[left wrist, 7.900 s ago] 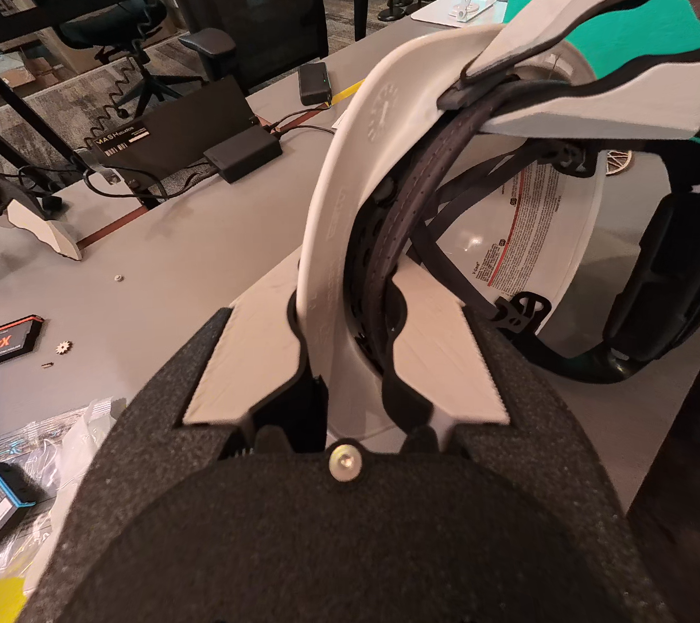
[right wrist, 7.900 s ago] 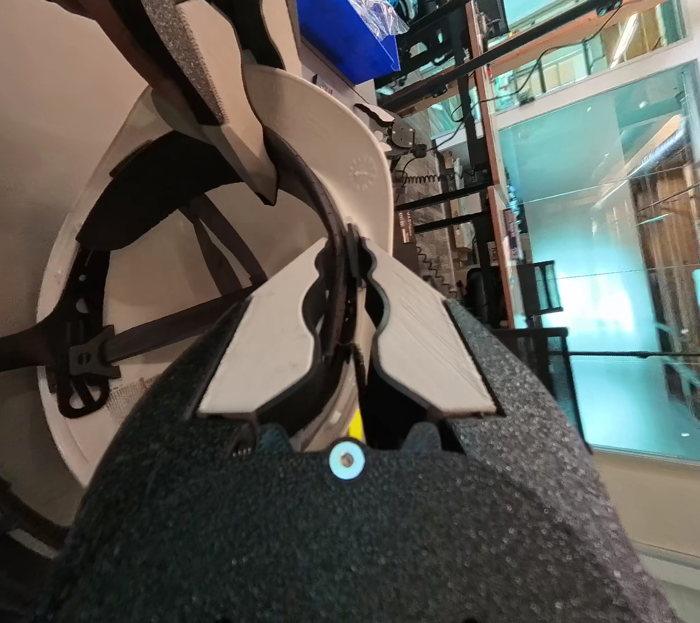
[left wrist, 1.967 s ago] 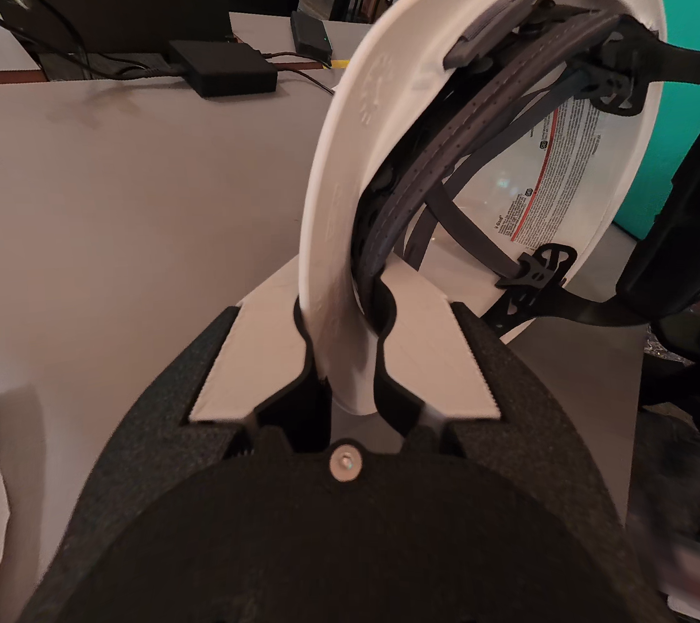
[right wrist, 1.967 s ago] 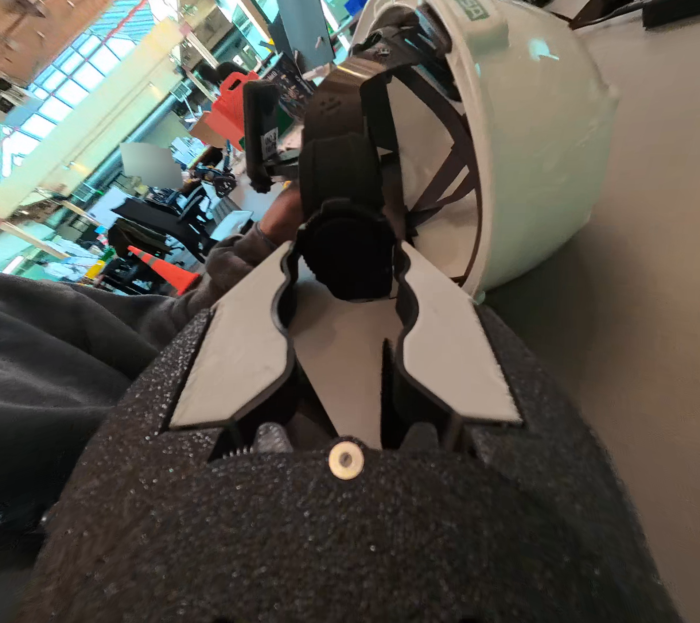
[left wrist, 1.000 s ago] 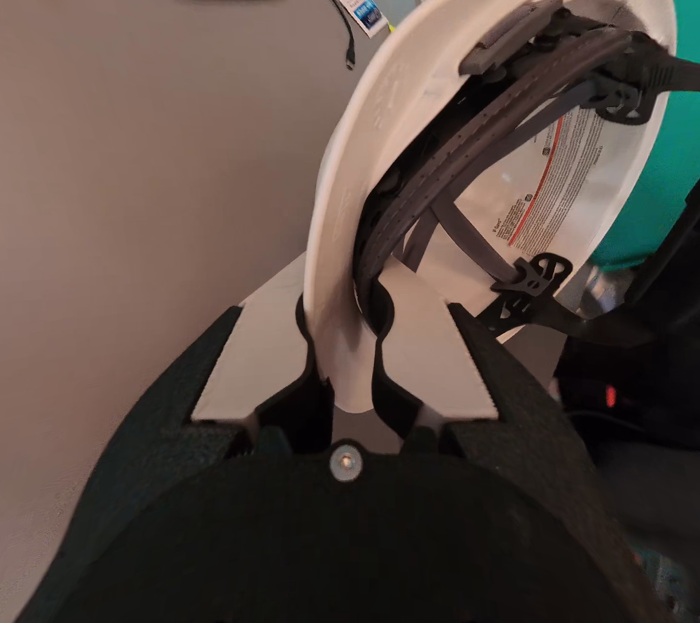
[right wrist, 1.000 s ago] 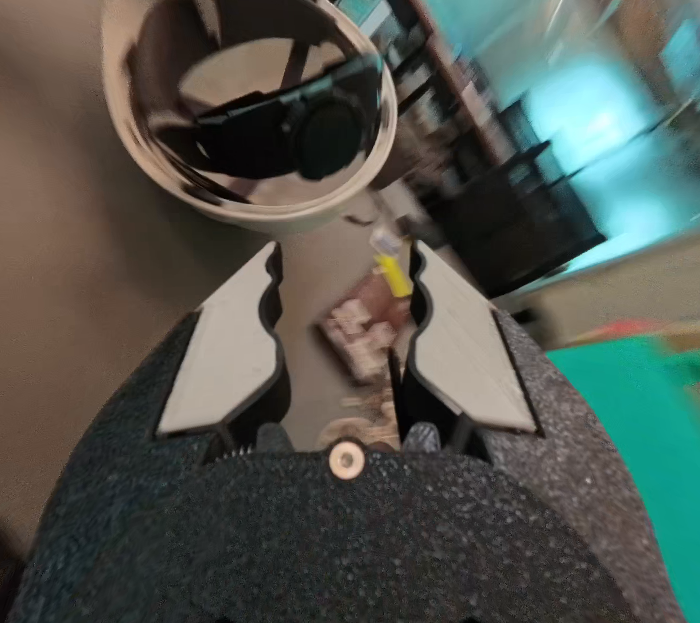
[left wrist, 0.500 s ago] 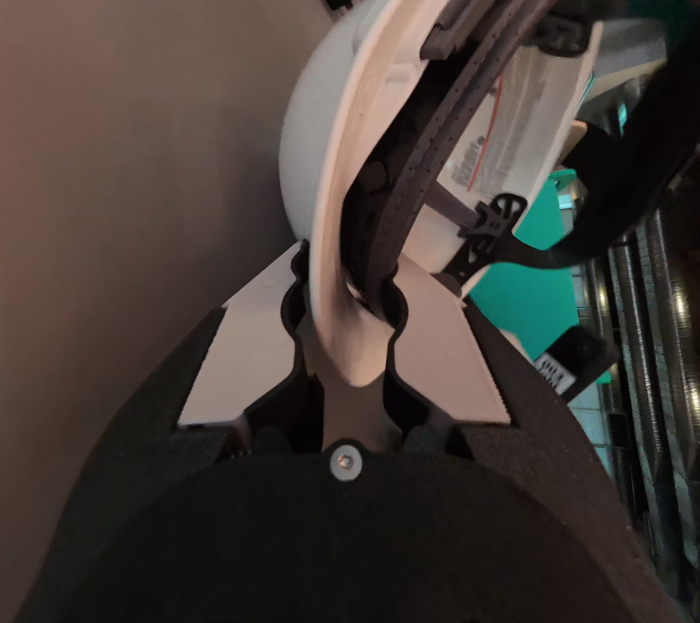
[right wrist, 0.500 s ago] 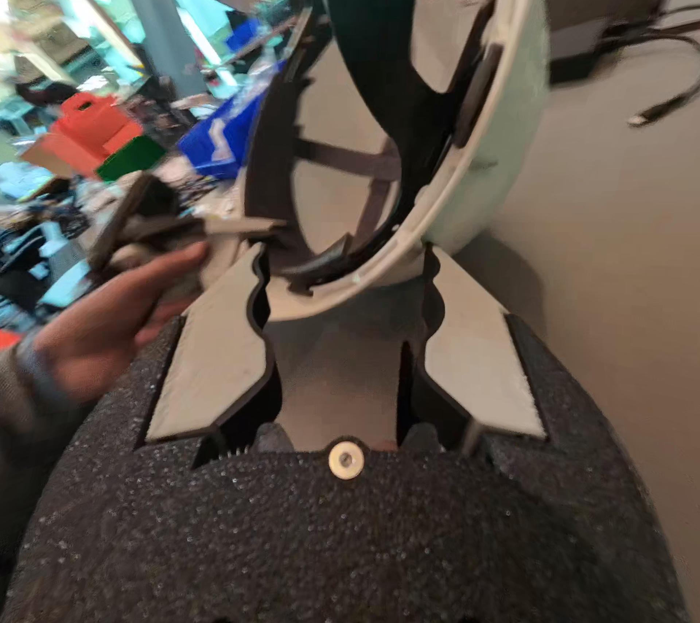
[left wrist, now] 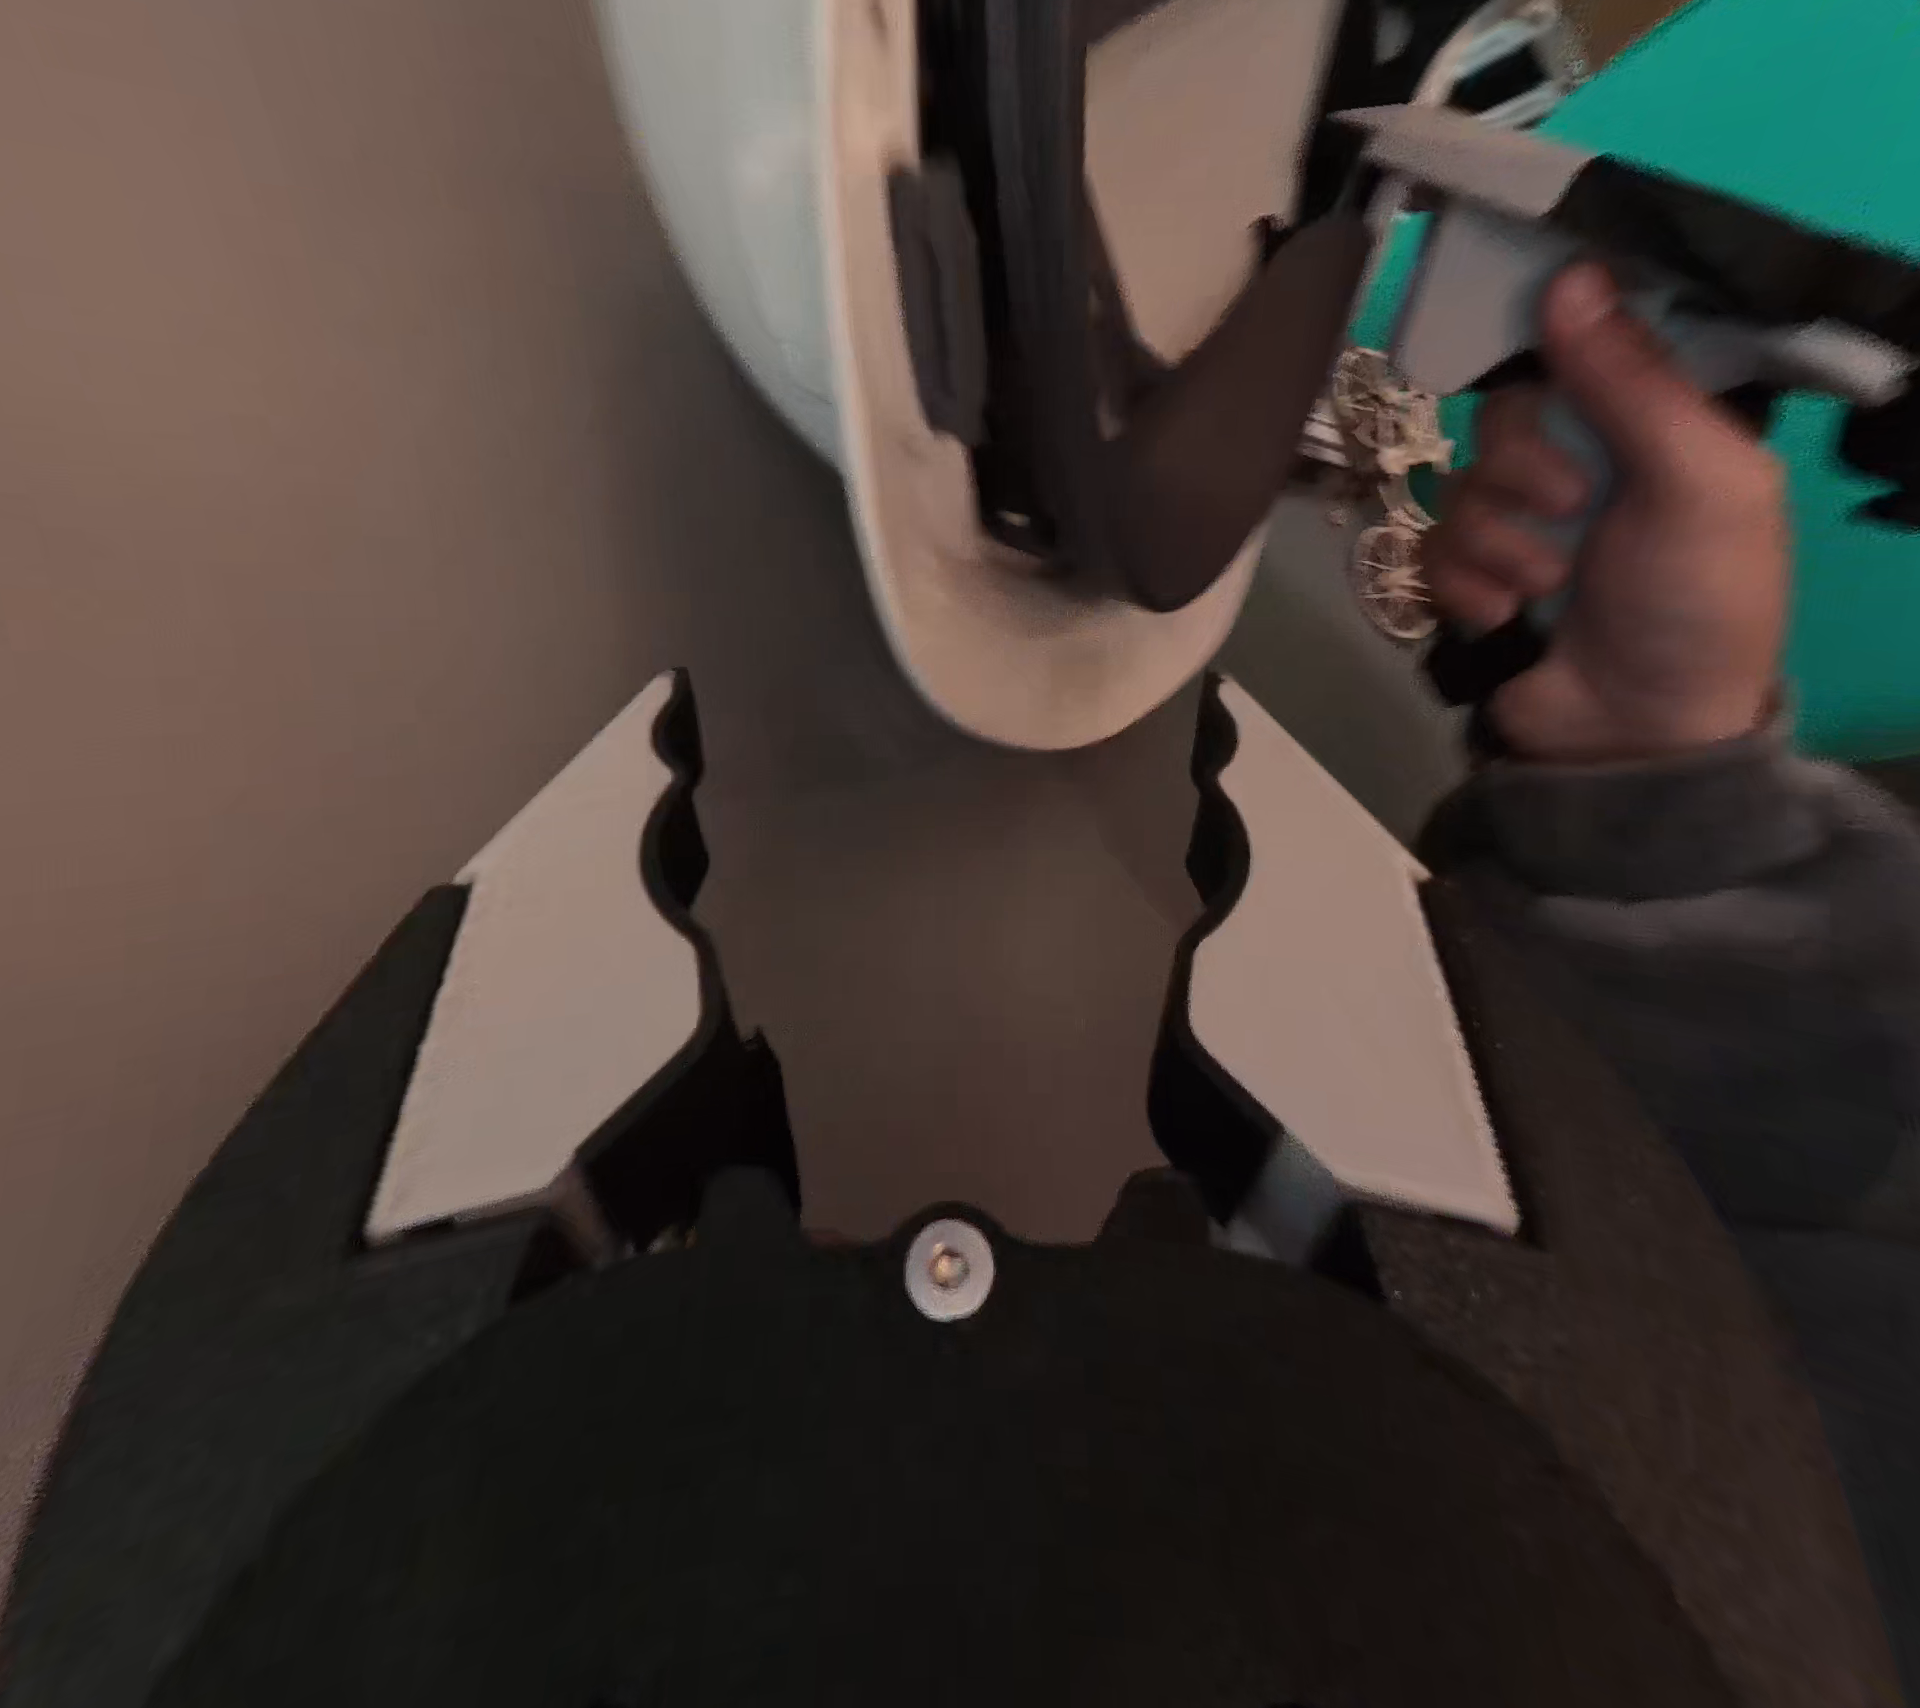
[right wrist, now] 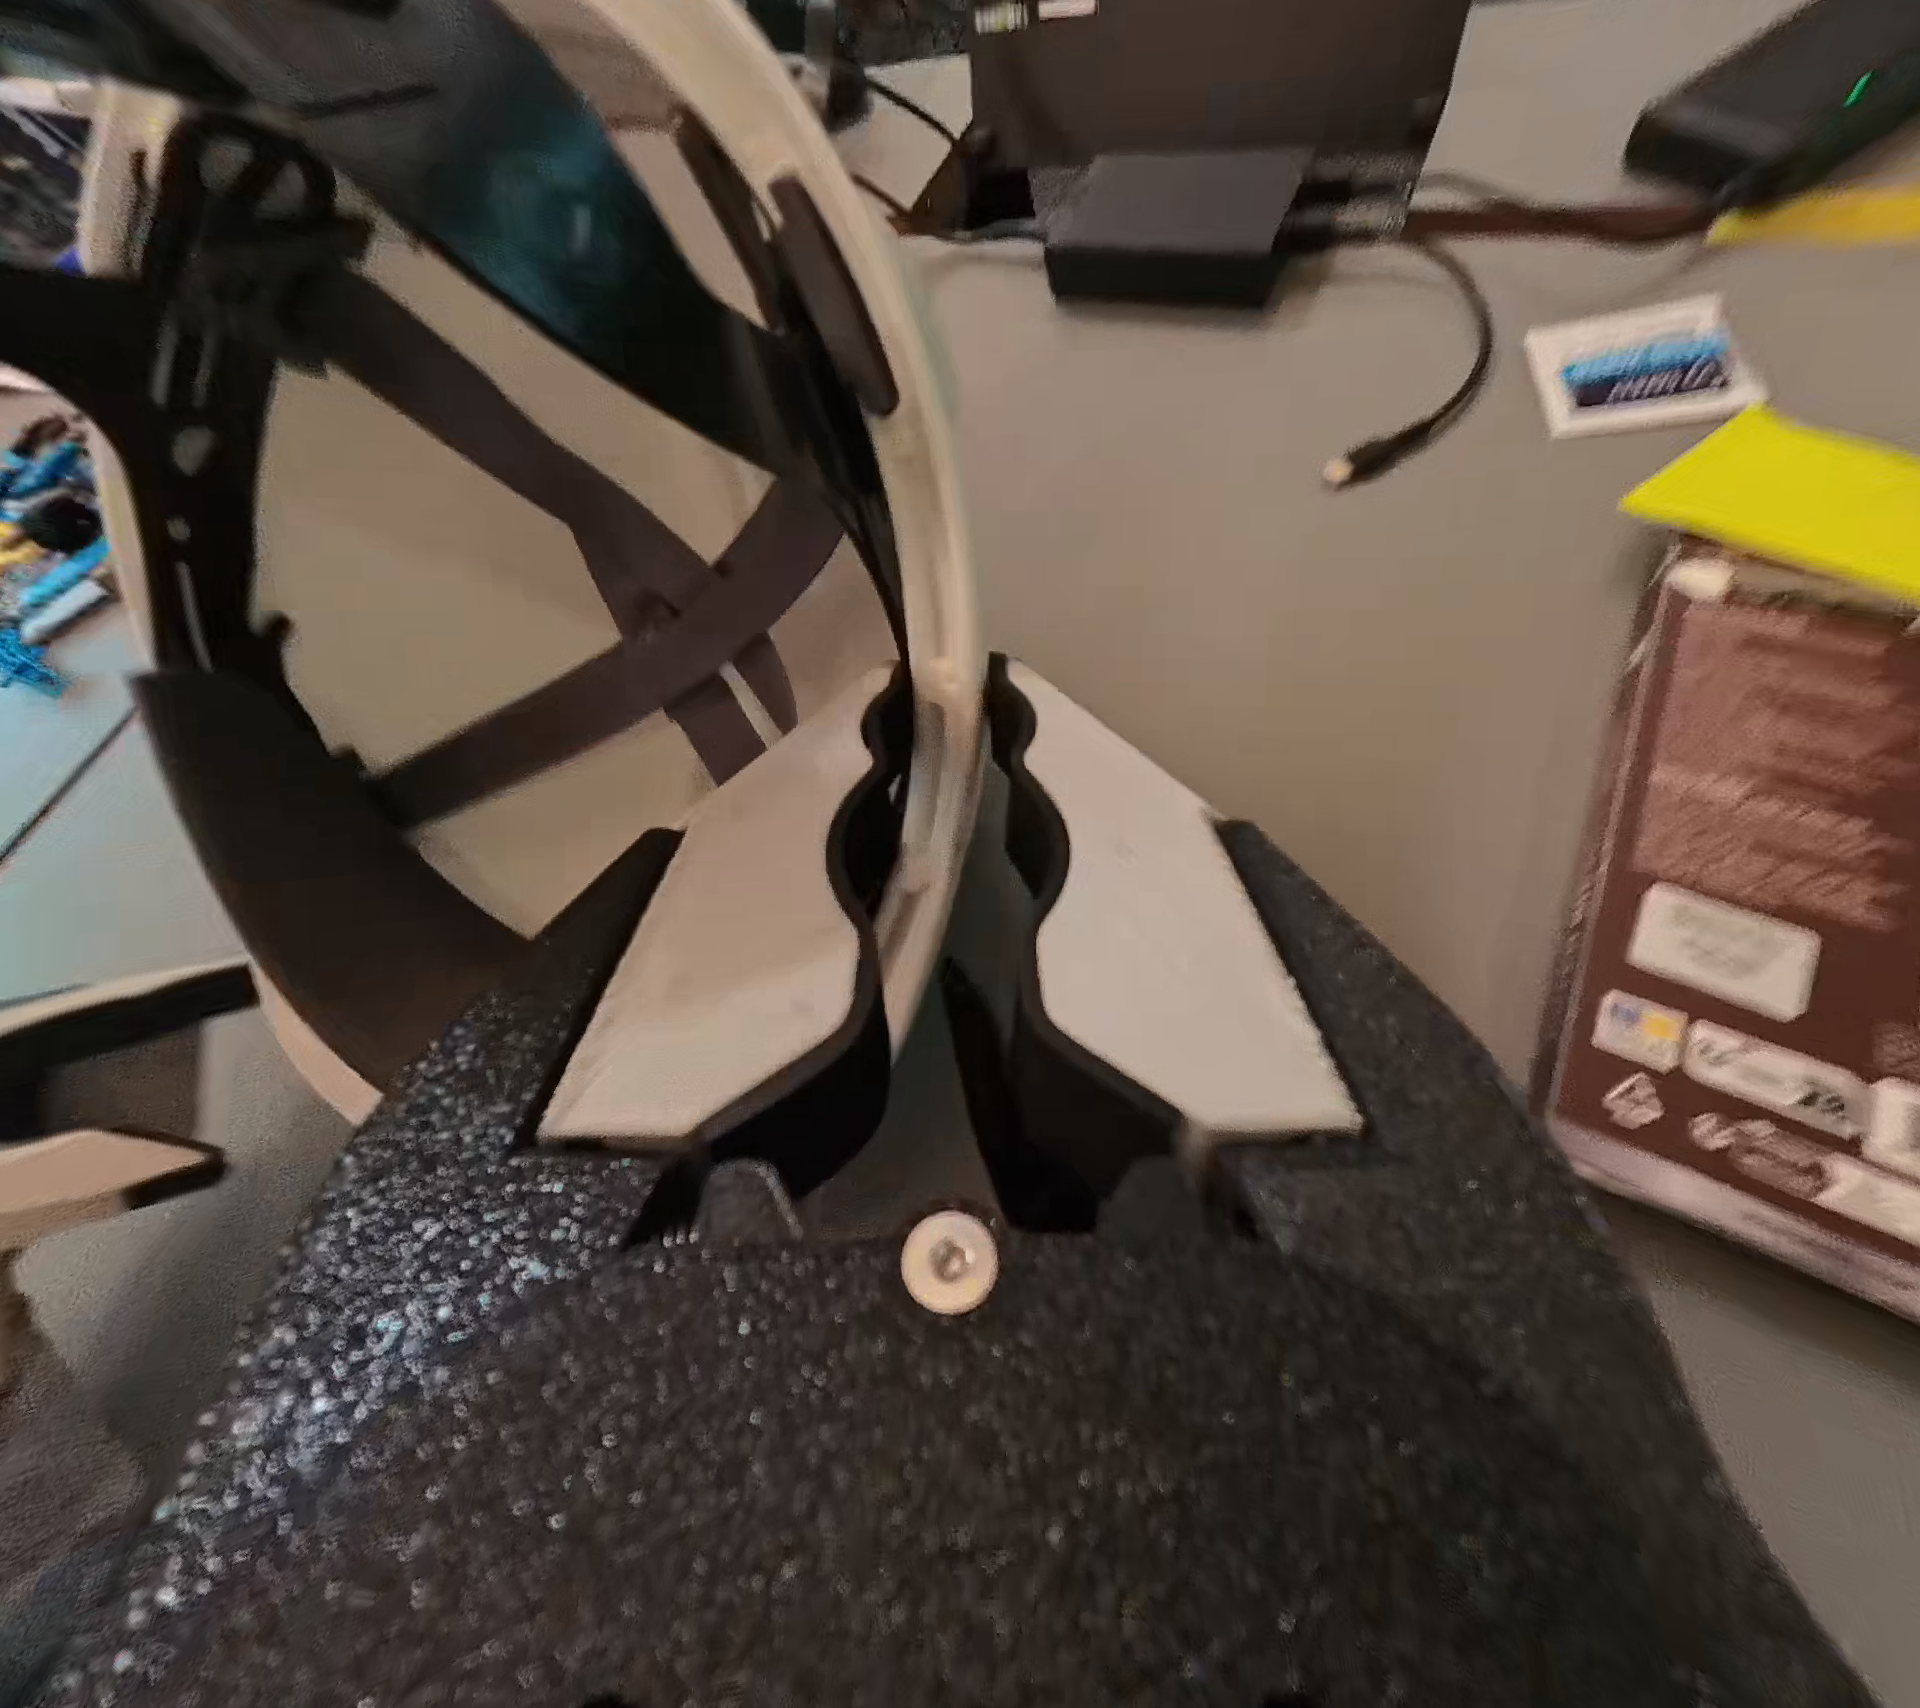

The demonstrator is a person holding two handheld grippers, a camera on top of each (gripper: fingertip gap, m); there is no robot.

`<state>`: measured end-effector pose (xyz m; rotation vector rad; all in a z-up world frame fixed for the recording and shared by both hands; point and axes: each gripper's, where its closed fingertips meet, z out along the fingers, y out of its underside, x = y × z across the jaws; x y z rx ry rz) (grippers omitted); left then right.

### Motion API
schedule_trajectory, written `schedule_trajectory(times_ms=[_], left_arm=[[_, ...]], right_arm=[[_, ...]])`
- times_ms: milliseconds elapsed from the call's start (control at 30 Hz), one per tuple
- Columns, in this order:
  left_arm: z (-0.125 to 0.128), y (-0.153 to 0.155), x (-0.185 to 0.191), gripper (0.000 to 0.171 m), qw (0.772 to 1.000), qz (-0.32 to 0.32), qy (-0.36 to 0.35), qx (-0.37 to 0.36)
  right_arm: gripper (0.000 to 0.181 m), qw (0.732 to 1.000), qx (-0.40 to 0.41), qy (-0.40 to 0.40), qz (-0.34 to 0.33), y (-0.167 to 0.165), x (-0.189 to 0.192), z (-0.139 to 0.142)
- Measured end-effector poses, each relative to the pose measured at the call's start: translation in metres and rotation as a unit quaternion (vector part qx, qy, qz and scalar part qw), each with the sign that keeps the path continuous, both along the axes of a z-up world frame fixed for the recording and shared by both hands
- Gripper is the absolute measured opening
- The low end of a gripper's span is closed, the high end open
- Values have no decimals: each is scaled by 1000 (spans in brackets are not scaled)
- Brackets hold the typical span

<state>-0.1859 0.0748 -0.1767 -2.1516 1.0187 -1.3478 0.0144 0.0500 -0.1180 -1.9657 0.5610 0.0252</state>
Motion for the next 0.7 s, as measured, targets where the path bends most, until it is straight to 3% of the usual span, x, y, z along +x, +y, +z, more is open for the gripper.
schedule_trajectory(times_ms=[33,100,233,433,533,567,600,700], left_arm=[[5,10,-9,98,999,13,-3,30],[21,22,-17,106,997,9,-21,71],[56,46,-4,104,992,-12,-71,101],[65,99,4,99,977,14,-36,209],[54,108,6,72,963,-6,0,270],[51,104,7,54,964,-25,-1,266],[47,102,7,21,968,-29,1,249],[32,111,2,11,975,5,21,221]], right_arm=[[14,1000,-4,-24,7,3,0,10],[15,995,-35,-82,35,12,-7,27],[15,966,-97,-214,108,39,-28,54],[15,929,-181,-267,181,73,-42,61],[16,919,-194,-275,204,87,-49,62],[17,919,-196,-273,208,90,-52,63],[17,920,-194,-265,212,92,-55,64],[21,937,-149,-210,235,94,-72,71]])
